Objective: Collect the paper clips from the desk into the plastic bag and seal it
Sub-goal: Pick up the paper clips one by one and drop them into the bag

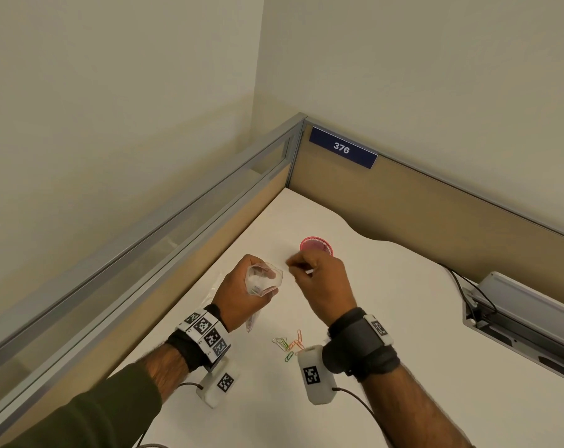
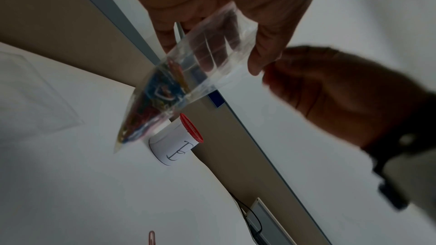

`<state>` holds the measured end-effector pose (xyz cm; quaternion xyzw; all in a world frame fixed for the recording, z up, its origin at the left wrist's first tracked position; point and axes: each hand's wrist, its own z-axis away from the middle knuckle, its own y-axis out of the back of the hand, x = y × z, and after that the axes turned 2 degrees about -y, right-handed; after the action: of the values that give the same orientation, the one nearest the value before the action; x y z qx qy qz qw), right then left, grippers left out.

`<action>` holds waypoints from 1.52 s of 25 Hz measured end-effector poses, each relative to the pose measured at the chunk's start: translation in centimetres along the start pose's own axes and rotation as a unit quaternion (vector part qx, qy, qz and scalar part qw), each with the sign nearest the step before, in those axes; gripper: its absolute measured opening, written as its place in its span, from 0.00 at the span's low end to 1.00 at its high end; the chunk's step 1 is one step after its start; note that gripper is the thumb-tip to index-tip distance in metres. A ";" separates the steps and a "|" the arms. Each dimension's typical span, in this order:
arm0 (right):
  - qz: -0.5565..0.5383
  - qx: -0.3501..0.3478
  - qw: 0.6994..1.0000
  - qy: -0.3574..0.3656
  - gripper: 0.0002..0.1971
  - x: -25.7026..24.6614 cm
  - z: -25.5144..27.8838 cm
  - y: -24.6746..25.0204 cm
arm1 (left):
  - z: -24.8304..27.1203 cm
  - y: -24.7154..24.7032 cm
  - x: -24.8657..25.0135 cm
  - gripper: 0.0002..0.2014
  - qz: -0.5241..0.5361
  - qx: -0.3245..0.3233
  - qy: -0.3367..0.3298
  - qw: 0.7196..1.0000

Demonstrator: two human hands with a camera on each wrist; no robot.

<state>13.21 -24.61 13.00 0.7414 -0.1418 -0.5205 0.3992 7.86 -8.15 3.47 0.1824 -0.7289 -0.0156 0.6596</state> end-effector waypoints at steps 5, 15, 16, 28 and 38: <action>0.130 -0.137 0.976 -0.112 0.11 9.5 3.1 -4.7 | 0.5 1.3 -0.2 0.22 0.013 0.014 -0.010 1.000; 0.223 -0.212 0.949 -0.074 0.11 12.2 5.8 -10.8 | 0.5 2.0 -0.4 0.22 0.022 0.024 -0.012 0.999; 0.213 -0.205 0.953 -0.059 0.13 11.9 5.6 -11.0 | 0.5 1.9 -0.4 0.22 0.021 0.023 -0.012 0.999; 0.197 -0.179 0.961 -0.070 0.10 15.2 6.7 -8.1 | 0.2 1.7 -0.4 0.24 0.028 0.019 -0.014 0.999; 0.192 -0.176 0.956 -0.139 0.12 14.8 8.1 -9.4 | 0.0 1.0 -0.6 0.25 0.033 0.003 -0.019 0.999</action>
<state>10.32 -31.39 -4.85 0.5388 -0.2412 -0.5486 0.5921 7.66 -7.10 3.19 0.1603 -0.7468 0.0051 0.6454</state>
